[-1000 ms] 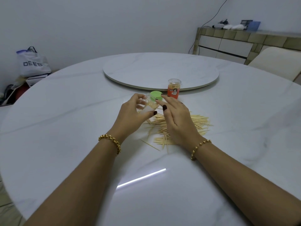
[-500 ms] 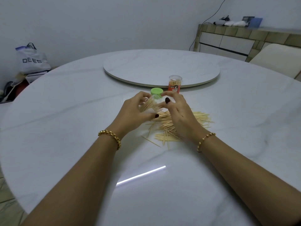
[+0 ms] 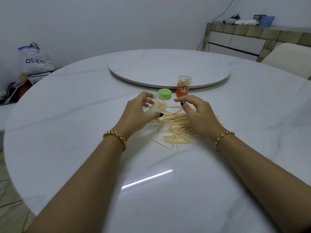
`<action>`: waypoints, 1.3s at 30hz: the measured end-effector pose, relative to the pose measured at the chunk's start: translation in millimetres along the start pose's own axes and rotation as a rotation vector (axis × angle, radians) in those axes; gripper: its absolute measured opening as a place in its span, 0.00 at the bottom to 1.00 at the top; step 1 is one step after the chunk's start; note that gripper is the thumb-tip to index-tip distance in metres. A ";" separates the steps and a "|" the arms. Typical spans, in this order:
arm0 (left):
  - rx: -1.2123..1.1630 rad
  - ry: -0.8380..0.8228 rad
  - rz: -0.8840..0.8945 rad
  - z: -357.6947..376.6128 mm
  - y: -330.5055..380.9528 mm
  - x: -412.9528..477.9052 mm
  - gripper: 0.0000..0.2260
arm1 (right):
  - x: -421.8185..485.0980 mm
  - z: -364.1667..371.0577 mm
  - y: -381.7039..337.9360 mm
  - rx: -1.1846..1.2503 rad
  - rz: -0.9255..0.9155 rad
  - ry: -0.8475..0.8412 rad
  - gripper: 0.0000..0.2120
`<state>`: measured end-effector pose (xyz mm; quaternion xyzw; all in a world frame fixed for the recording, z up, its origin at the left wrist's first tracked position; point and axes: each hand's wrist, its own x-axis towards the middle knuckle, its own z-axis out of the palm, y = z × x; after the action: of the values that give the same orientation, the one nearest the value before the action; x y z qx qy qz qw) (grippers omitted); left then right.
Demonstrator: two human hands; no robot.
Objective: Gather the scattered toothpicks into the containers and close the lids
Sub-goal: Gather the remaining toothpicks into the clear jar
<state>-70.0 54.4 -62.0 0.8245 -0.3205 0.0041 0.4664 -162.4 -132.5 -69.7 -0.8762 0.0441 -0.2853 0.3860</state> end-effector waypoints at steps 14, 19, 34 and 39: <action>0.011 -0.020 0.001 3.0 1.9 -0.3 0.24 | 20.8 -11.1 27.2 -0.487 0.173 -0.308 0.18; 0.027 -0.028 0.015 5.1 5.0 -2.5 0.24 | 19.4 -13.7 21.1 -0.483 0.045 -0.326 0.14; 0.050 -0.036 0.033 7.1 8.5 -5.1 0.24 | 11.2 -3.9 21.0 -0.596 -0.104 -0.083 0.10; 0.059 -0.033 0.033 7.0 7.1 -4.3 0.24 | 10.8 -6.9 15.3 -0.518 -0.070 0.022 0.09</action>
<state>-79.3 48.7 -61.9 0.8324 -0.3414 0.0075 0.4365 -155.0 -150.9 -71.7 -0.9436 0.0896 -0.2872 0.1382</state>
